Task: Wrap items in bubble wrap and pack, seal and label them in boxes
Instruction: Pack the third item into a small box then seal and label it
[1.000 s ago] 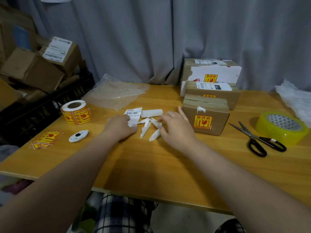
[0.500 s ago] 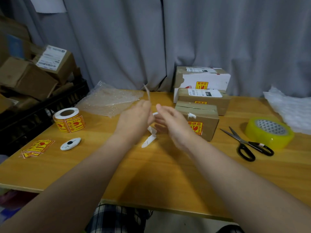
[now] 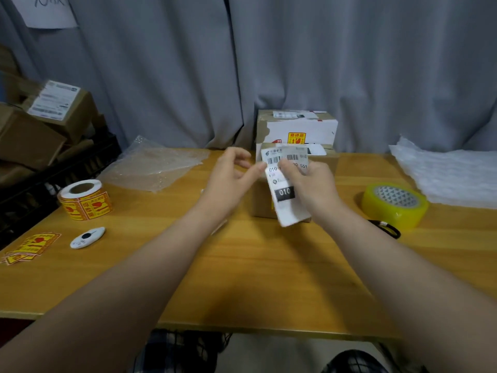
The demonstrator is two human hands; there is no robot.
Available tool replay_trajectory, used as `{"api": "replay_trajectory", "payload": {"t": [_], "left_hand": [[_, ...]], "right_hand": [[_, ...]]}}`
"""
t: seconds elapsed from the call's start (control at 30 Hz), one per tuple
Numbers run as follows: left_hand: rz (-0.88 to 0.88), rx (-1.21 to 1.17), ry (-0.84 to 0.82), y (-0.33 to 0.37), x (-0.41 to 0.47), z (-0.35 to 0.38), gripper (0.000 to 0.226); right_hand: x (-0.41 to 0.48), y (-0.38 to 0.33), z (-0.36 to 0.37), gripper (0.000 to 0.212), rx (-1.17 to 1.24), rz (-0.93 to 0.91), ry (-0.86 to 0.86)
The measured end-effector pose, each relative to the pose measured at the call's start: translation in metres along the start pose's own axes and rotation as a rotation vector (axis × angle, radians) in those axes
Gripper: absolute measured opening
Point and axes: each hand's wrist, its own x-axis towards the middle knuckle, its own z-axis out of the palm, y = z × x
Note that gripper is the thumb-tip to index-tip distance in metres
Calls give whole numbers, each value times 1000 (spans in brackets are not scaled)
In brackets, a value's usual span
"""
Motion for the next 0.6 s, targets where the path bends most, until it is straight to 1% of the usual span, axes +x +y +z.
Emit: {"api": "replay_trajectory", "payload": {"t": [0.07,0.13,0.23,0.37,0.47,0.5,0.57,0.6], "left_hand": [[-92,-99,-48,11,4,0,32],[-121,-123,-133,16,4,-1,25],[-157,-159,-217,18,2,0,12],[-230,-188,-355,14,-1,0,8],[-249,-223,-413,13,-4,0,10],[-249,-252,-410,13,-4,0,11],[-234,-300,-357,13,-5,3,13],[-220,-317,-316,13,-5,5,14]], "right_hand": [[-2,0,-7,20,-129,-79,-14],[-5,1,-13,29,-237,-126,-2],[-8,3,-21,41,-391,-160,13],[-10,2,-28,39,-481,-145,5],[-8,5,-29,39,-491,-156,-8],[-7,7,-28,42,-494,-209,26],[-5,11,-25,53,-472,-384,153],[-5,12,-23,49,-421,-486,202]]}}
